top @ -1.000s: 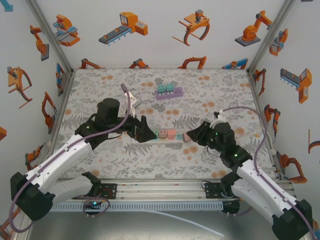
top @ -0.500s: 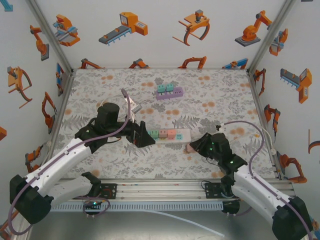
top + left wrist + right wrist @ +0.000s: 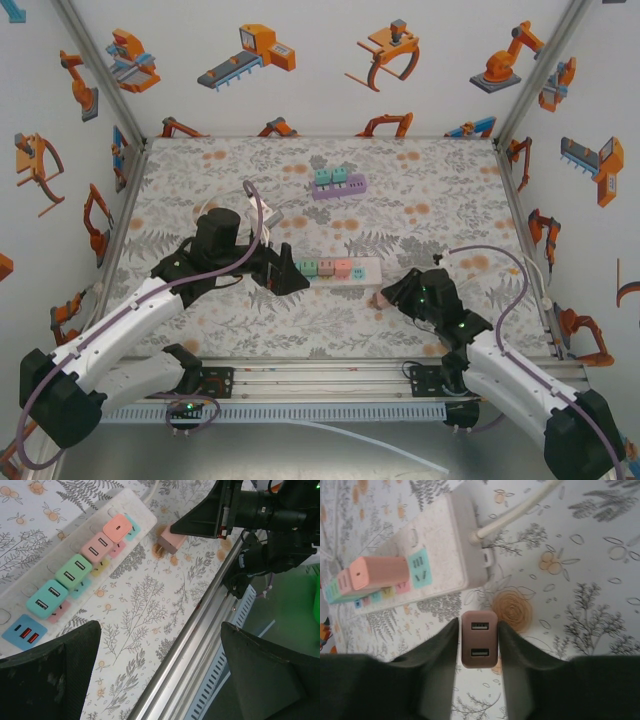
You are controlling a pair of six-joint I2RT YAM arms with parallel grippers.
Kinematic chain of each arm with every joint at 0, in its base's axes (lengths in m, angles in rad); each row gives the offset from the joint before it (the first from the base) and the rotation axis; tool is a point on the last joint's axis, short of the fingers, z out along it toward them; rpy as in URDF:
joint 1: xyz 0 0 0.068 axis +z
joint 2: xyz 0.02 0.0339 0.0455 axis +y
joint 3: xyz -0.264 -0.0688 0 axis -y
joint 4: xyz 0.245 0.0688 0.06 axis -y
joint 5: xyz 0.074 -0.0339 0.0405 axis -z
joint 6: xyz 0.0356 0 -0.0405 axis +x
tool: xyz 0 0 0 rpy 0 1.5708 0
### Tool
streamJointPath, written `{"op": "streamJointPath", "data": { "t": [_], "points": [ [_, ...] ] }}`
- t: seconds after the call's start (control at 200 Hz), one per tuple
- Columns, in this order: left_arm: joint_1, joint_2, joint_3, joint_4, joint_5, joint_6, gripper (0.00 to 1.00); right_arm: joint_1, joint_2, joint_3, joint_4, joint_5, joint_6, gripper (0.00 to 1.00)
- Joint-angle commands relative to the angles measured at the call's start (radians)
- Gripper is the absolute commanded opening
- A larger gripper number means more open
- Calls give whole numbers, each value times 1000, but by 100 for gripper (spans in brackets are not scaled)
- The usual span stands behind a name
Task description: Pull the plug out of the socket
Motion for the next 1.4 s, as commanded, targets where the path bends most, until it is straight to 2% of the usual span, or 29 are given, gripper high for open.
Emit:
{"op": "streamJointPath", "data": {
  "t": [0.0,0.27,0.451,0.611,0.736,0.936,1.167,1.247,1.397],
  "points": [
    [-5,-23,-10,-5,-32,16,97,4,-27,-7,-106,54,-9,46],
    [-4,-48,-24,-17,-95,10,97,3,-104,28,-198,85,-44,50],
    [-4,-68,-20,-56,-212,-3,97,3,-135,112,-238,93,-181,50],
    [-3,-86,-26,-75,-337,-33,97,3,-142,177,-166,67,-441,48],
    [-3,-95,-36,-95,-429,-56,97,3,-131,207,-74,-9,-674,46],
    [3,-103,-41,-114,-510,-107,97,4,-68,253,5,-278,-1082,45],
    [39,-60,-34,-159,-578,-166,97,5,62,347,-114,-565,-1610,49],
    [58,-28,-23,-195,-620,-185,97,5,116,358,-94,-592,-1703,55],
    [118,34,-17,-224,-633,-234,97,5,280,456,-144,-630,-1806,56]
  ]
}}
